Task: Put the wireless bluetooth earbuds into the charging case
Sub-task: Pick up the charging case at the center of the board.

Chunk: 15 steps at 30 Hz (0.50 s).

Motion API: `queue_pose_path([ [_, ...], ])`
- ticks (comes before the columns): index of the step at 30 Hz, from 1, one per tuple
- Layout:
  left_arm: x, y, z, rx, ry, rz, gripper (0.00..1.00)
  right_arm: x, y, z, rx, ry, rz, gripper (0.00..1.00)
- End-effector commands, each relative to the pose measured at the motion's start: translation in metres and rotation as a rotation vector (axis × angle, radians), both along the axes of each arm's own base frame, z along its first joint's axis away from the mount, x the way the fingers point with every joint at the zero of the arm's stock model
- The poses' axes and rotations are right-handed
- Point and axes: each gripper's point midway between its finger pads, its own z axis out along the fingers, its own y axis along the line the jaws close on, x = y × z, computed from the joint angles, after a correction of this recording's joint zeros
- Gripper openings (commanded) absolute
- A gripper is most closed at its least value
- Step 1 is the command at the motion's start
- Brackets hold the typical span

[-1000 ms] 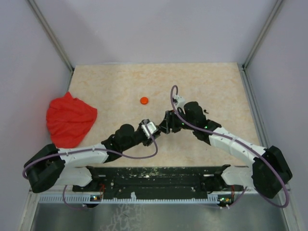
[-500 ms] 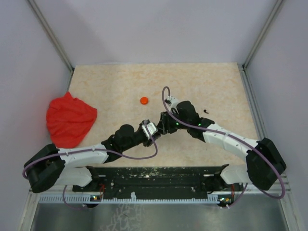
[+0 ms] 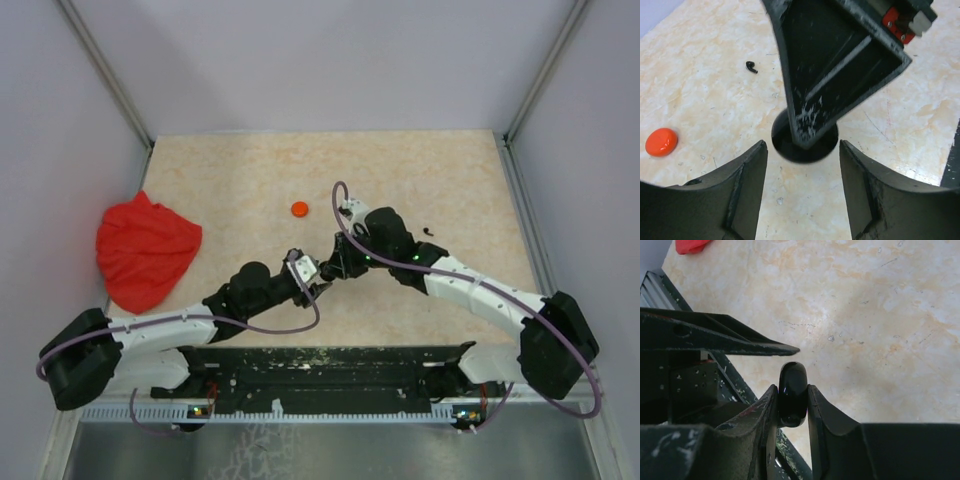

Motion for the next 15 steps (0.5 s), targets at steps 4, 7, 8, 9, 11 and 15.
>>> queue_pose_path([
  [4,-0.017,0.010,0.017,-0.104,0.017,-0.027,0.72,0.016,-0.016,0.055,0.038,-0.192,-0.014,0.16],
  [7,-0.025,0.011,0.022,-0.132,0.045,-0.078,0.73,0.018,-0.025,0.066,0.095,-0.203,0.006,0.14],
  [8,-0.027,0.012,0.025,-0.148,0.058,-0.093,0.73,0.016,-0.027,0.069,0.113,-0.212,0.028,0.14],
  [9,-0.029,0.012,0.027,-0.164,0.068,-0.113,0.73,0.015,-0.028,0.072,0.122,-0.226,0.051,0.14],
  [11,-0.033,0.014,0.036,-0.206,0.089,-0.153,0.73,0.012,-0.029,0.076,0.120,-0.260,0.085,0.14],
  [15,-0.038,0.019,0.051,-0.280,0.139,-0.250,0.72,0.002,-0.027,0.082,0.132,-0.311,0.175,0.14],
])
